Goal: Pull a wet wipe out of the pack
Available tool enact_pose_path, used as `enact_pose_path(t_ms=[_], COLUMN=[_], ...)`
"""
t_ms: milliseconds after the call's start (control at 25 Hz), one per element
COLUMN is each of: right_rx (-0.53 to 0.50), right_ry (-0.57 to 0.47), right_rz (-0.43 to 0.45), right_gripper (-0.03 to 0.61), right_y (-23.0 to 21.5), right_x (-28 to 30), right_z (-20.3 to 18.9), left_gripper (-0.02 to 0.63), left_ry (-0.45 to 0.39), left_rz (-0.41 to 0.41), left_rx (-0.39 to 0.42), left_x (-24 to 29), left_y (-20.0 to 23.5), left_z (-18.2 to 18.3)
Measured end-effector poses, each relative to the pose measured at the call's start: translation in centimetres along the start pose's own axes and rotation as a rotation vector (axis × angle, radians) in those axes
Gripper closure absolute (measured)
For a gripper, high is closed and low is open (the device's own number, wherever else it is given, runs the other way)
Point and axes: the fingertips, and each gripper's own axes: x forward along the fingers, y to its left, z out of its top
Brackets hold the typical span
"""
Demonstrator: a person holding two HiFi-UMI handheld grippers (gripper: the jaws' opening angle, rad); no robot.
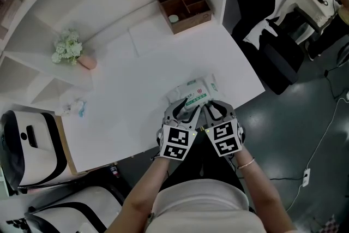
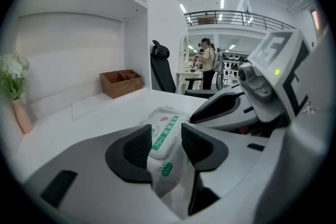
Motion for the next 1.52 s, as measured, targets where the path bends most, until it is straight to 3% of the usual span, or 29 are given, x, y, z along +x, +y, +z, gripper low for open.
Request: enact_pose_path(t_ms=[760, 1160, 1520], right_rx=[-0.040, -0.074, -0.086], right_ry=[0.019, 0.034, 0.062], right_rz=[-0.007, -0.004, 0.004], right_gripper=[0.500, 0.502, 0.508], right_y=[0.2, 0.2, 0.3], right_x=[0.2, 0.5, 0.7], right_z=[-0.2, -0.3, -0.4], left_gripper=[0.460, 0.506, 0.520], left_ry=[0.242, 0.269, 0.268], left_rz=[-0.127, -0.148, -0.200], left_rx=[0.337, 0.381, 0.293], left_x=[2.1, 2.2, 2.2], left_y=[-1.2, -1.3, -1.2], left_z=[-1.0, -0.7, -0.5])
